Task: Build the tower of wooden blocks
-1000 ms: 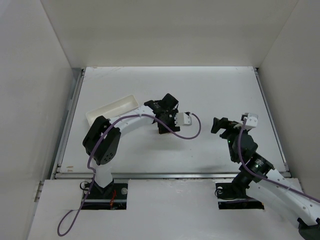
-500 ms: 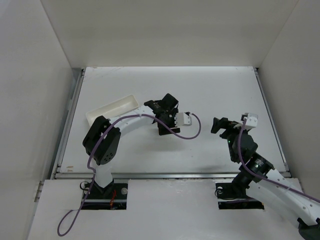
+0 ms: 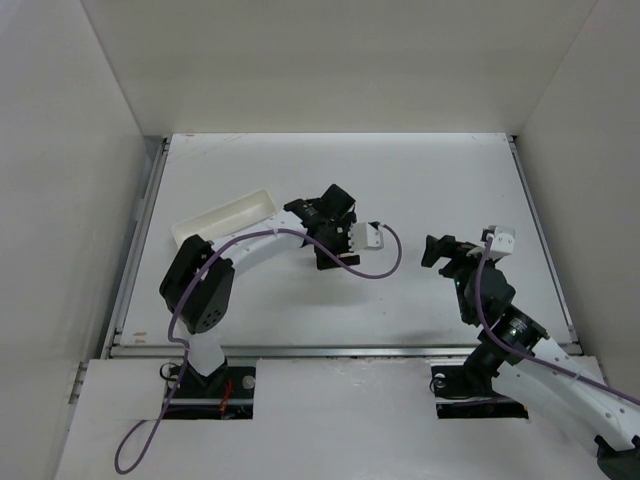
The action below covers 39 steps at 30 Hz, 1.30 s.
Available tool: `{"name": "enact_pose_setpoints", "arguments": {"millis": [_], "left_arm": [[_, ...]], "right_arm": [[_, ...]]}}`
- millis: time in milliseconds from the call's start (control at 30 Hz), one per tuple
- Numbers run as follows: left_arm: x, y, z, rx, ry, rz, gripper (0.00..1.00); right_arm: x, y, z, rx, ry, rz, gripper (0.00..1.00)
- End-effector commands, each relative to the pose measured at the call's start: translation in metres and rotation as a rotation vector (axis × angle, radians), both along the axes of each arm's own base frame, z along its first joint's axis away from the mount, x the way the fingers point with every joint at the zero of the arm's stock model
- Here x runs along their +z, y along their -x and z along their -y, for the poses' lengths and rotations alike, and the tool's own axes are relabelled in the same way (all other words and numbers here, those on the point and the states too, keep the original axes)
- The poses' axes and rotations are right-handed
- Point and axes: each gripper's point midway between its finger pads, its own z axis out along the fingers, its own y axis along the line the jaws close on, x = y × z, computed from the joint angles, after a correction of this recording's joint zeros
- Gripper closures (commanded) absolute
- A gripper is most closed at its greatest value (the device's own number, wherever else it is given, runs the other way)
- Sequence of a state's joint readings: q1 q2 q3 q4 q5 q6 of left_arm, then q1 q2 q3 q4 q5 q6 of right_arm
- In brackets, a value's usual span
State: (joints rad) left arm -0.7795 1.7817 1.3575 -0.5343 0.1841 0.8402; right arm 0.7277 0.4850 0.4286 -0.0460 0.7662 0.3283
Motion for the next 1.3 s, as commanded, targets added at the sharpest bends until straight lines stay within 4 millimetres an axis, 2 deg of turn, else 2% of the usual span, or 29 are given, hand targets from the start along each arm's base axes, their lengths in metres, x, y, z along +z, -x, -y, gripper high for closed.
{"name": "enact_pose_setpoints", "arguments": {"millis": [0,133,300,500,633,700,733,800,833,967,1067,1100,1133,1200,1233,1267], "left_arm": [[0.029,0.003,0.005,-0.027,0.045,0.027,0.3],[0.033,0.004,0.006,-0.032,0.057,0.028,0.3],[0.048,0.003,0.008,-0.032,0.085,0.056,0.29],[0.053,0.002,0.009,-0.025,0.1,0.066,0.29],[0.065,0.001,0.013,-0.031,0.124,0.076,0.29],[0.076,0.003,0.015,-0.021,0.151,0.073,0.29],[0.094,0.004,0.022,-0.039,0.2,0.087,0.29],[0.107,0.003,0.023,-0.02,0.241,0.08,0.29],[0.127,0.0,0.026,0.002,0.301,0.08,0.29],[0.158,-0.021,0.013,0.21,0.416,0.024,0.28],[0.173,-0.036,-0.001,0.353,0.499,-0.023,0.28],[0.18,-0.05,-0.015,0.47,0.558,-0.06,0.28],[0.184,-0.057,-0.022,0.515,0.596,-0.086,0.28],[0.198,-0.071,-0.047,0.587,0.701,-0.137,0.28],[0.192,-0.075,-0.055,0.615,0.713,-0.166,0.28],[0.2,-0.078,-0.062,0.625,0.731,-0.14,0.28]], "right_arm": [[0.003,0.0,-0.002,0.01,0.001,0.011,0.0],[0.003,0.0,-0.003,0.019,0.0,0.011,0.0],[0.003,0.0,-0.003,0.019,0.0,0.011,0.0],[0.003,0.0,-0.003,0.019,0.0,0.011,0.0],[0.003,0.0,-0.004,0.029,0.009,0.01,0.0],[0.003,0.0,-0.004,0.029,0.009,0.01,0.0],[0.003,0.0,-0.004,0.029,0.009,0.01,0.0],[0.003,0.0,-0.004,0.029,0.009,0.01,0.0],[0.003,0.0,-0.004,0.029,0.009,0.01,0.0],[0.006,-0.001,-0.011,0.053,0.006,0.01,0.0],[0.015,-0.005,-0.017,0.063,-0.016,0.01,0.0],[0.023,-0.007,-0.019,0.062,-0.033,0.016,0.0],[0.026,-0.01,-0.021,0.062,-0.03,0.012,0.0],[0.016,-0.019,-0.029,0.062,-0.012,-0.053,0.0],[0.019,-0.027,-0.04,0.075,-0.01,-0.082,0.0],[0.031,-0.029,-0.039,0.078,-0.023,-0.071,0.0]]}}
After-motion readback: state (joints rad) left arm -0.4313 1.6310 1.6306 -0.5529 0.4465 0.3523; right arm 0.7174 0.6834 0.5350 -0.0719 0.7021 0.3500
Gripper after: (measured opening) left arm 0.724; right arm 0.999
